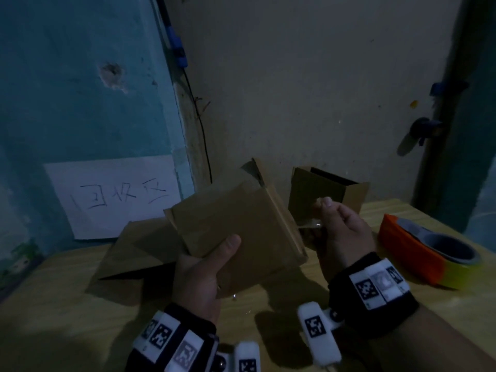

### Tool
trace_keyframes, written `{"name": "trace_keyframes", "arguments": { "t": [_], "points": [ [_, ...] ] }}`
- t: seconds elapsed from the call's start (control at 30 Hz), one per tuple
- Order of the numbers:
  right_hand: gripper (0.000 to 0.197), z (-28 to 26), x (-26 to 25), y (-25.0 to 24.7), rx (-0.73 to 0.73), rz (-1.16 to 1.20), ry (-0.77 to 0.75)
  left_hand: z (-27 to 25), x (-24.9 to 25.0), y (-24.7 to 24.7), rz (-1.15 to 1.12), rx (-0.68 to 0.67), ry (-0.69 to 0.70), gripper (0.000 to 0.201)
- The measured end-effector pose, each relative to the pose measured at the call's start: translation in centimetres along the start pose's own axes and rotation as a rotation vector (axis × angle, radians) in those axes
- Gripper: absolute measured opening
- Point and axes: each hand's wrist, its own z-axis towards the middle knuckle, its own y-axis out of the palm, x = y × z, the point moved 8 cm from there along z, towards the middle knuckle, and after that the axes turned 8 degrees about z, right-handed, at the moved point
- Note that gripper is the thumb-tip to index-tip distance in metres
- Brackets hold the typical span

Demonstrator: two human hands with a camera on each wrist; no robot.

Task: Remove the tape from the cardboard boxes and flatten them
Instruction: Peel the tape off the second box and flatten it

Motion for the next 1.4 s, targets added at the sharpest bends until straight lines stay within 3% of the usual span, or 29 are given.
{"name": "trace_keyframes", "arguments": {
  "t": [0.07, 0.2, 0.37, 0.53, 0.63, 0.67, 0.8, 0.87, 1.0, 1.13, 1.23, 1.4],
  "points": [
    [0.036, 0.2, 0.0, -0.2, 0.028, 0.070, 0.012, -0.2, -0.2, 0.3, 0.014, -0.019, -0.023, 0.098],
    [0.036, 0.3, 0.0, -1.1, 0.140, 0.116, 0.016, -0.5, 0.1, 0.5, 0.008, -0.037, -0.011, 0.068],
    [0.031, 1.6, -0.2, -3.2, 0.292, 0.285, 0.087, -0.5, 1.2, -0.5, -0.125, 0.043, 0.016, 0.080],
    [0.038, 1.8, 1.8, -2.8, 0.263, 0.259, 0.248, -0.3, 1.5, -0.8, -0.207, 0.057, -0.018, 0.071],
    [0.019, 1.1, 2.6, -1.7, 0.241, 0.215, 0.331, -0.4, 1.7, -0.7, -0.206, 0.061, 0.006, 0.074],
    [0.011, 1.1, 2.7, -1.4, 0.204, 0.172, 0.309, -0.3, 1.8, -0.8, -0.201, 0.066, 0.023, 0.078],
    [0.019, 1.1, 3.0, -1.1, 0.064, -0.020, 0.250, 0.0, 1.7, -0.8, -0.206, 0.055, 0.041, 0.121],
    [0.018, 0.9, 2.2, -0.7, -0.014, -0.210, 0.165, 0.2, 1.6, -0.9, -0.206, 0.044, 0.056, 0.125],
    [0.032, 1.2, 2.1, -0.8, -0.021, -0.295, 0.116, 0.3, 1.5, -0.6, -0.216, 0.011, 0.072, 0.124],
    [0.010, 0.8, 2.6, -0.6, -0.020, -0.295, 0.172, 0.2, 1.5, -0.2, -0.200, -0.028, 0.090, 0.105],
    [0.013, 0.7, 2.9, -0.5, -0.034, -0.325, 0.209, 0.1, 1.6, 0.1, -0.210, -0.067, 0.095, 0.049],
    [0.010, 1.1, 2.8, -0.6, -0.066, -0.361, 0.155, 0.0, 1.8, 0.4, -0.220, -0.095, 0.095, 0.035]
  ]
}}
